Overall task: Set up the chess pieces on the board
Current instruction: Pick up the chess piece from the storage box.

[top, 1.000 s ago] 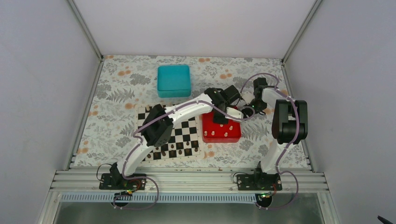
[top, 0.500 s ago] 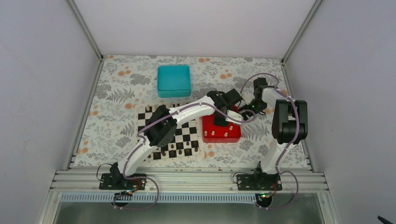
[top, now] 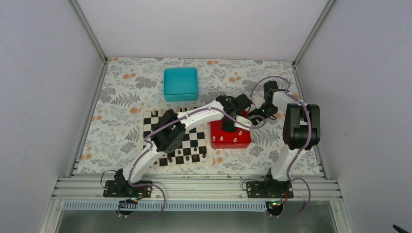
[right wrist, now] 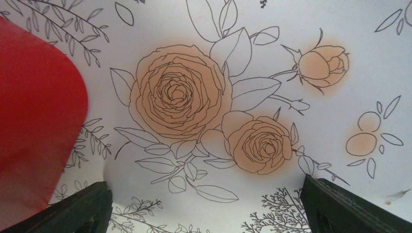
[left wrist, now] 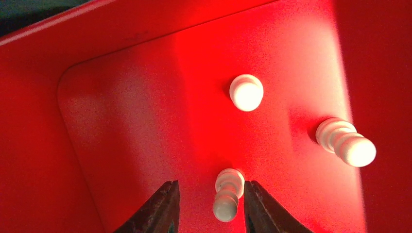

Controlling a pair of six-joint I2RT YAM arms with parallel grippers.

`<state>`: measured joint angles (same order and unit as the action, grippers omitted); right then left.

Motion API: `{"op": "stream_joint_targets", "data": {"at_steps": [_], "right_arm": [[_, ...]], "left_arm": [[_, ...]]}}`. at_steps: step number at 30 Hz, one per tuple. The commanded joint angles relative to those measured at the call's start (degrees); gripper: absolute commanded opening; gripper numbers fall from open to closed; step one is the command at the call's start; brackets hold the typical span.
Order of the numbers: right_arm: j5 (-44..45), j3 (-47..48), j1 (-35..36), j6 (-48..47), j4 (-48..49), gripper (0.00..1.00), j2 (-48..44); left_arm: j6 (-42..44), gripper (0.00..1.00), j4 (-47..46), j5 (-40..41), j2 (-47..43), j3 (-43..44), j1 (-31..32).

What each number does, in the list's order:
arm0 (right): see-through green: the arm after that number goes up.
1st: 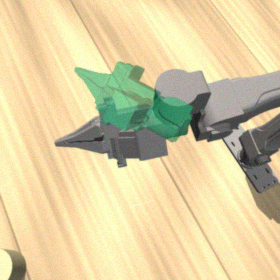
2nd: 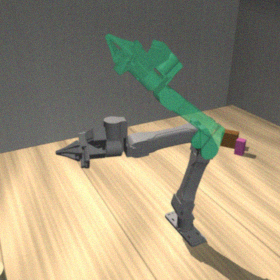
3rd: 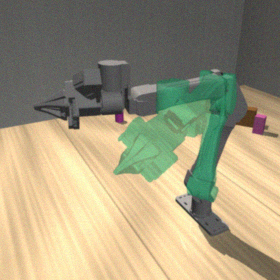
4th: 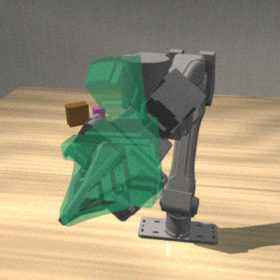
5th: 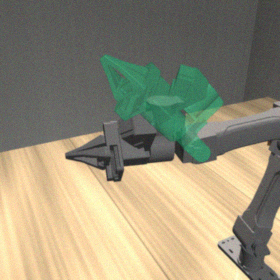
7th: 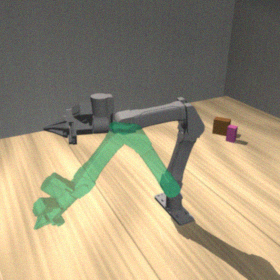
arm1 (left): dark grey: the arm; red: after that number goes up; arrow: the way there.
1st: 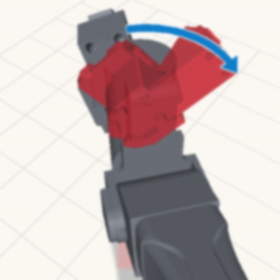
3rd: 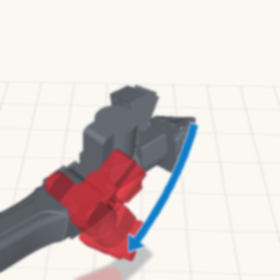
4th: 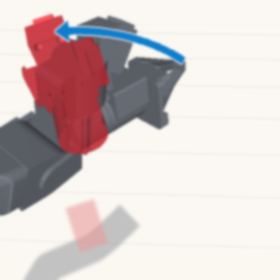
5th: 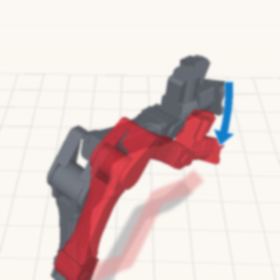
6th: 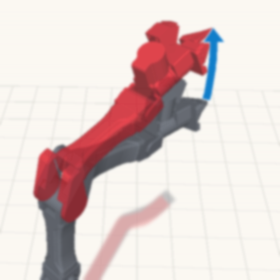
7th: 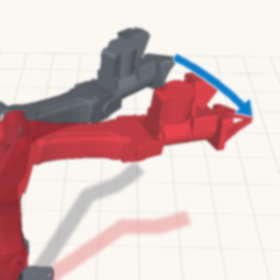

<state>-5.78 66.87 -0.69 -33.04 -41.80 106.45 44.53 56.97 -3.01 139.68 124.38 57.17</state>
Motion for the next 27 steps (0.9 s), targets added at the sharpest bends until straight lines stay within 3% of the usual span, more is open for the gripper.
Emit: {"op": "stream_joint_targets", "data": {"at_steps": [1,8,20,27], "right_arm": [[-1.5,-0.9,0.6,-0.7,-1.0,1.00,0.5],[-1.5,-0.9,0.6,-0.6,-1.1,1.00,0.4],[-1.5,-1.0,0.6,-0.8,-1.1,1.00,0.4],[-1.5,-1.1,0.5,-0.8,-1.0,1.00,0.4]], "left_arm": [[0.8,0.34,0.5,0.4,1.2,-0.3,0.1],[1.1,0.33,0.4,1.4,1.5,-1.1,0.1],[1.2,0.11,2.6,0.0,2.1,1.4,0.1],[1.0,0.05,2.9,-1.0,-0.8,2.8,0.0]]}}
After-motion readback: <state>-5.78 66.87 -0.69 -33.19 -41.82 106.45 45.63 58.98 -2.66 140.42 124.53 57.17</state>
